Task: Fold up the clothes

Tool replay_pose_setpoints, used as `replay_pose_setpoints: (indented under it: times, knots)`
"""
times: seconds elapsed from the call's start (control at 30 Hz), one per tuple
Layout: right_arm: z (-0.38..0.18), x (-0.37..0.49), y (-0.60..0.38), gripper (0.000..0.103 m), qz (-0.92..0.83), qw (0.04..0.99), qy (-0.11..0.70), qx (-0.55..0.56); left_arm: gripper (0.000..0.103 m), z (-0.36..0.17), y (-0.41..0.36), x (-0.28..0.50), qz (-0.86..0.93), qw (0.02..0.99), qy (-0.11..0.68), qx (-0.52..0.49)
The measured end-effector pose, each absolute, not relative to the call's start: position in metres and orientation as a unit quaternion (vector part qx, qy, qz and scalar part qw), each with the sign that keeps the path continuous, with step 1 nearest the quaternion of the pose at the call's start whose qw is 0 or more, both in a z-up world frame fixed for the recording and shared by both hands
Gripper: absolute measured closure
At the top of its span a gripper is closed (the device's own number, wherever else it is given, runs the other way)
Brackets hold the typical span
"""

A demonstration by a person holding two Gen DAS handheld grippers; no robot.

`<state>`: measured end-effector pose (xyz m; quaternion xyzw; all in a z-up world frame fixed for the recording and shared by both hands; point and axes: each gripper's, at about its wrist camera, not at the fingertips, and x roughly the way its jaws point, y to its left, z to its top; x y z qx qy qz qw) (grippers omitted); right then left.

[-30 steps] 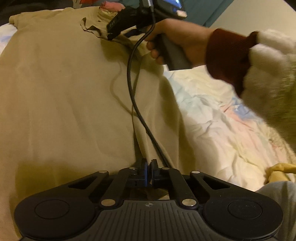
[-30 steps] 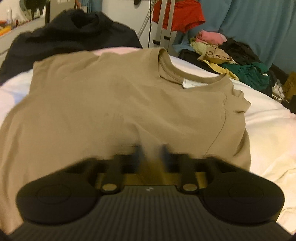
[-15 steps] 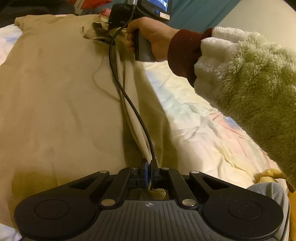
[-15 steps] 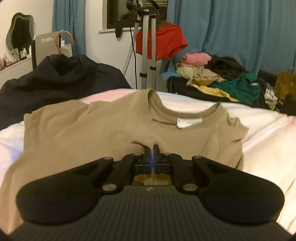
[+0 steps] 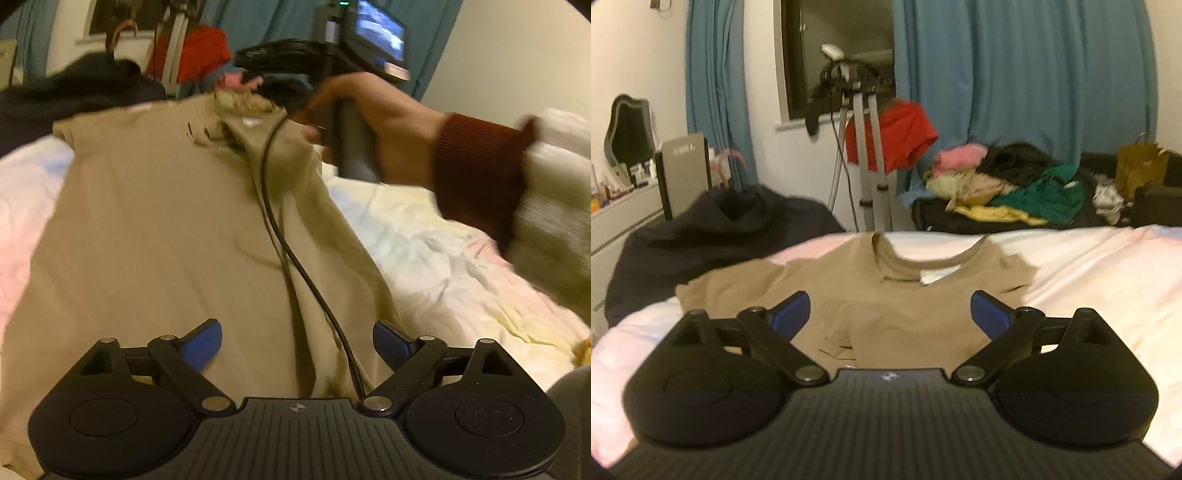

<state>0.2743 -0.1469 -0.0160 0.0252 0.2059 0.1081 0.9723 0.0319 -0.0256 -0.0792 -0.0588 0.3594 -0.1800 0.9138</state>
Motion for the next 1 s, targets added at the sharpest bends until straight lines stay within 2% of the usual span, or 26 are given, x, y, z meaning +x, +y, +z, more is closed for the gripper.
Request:
replay_pose_setpoints:
  times: [0.33,0.63,0.87,1.0]
  knots:
    - [0.02,0.171,-0.198,0.008,0.053,0.989,0.134,-0.014,0.007,-0.049,-0.026,-0.009,-0.191,0.952,0.232,-0.055]
    - [-0.002,0.109,-0.241,0.008,0.0,0.994,0.112,-0.007,0.006,-0.019,-0.026,-0.038,-0.23,0.964,0.123,-0.05]
    - [-0.003,0.091,-0.26,0.008,-0.007,0.992,0.109,0.066,0.006,-0.001,-0.021,-0.052,-0.235,0.967,0.077,-0.061]
    - [0.001,0.078,-0.264,0.008,0.001,0.989,0.094,0.113,0.005,-0.001,-0.009,-0.046,-0.218,0.969,0.083,-0.088]
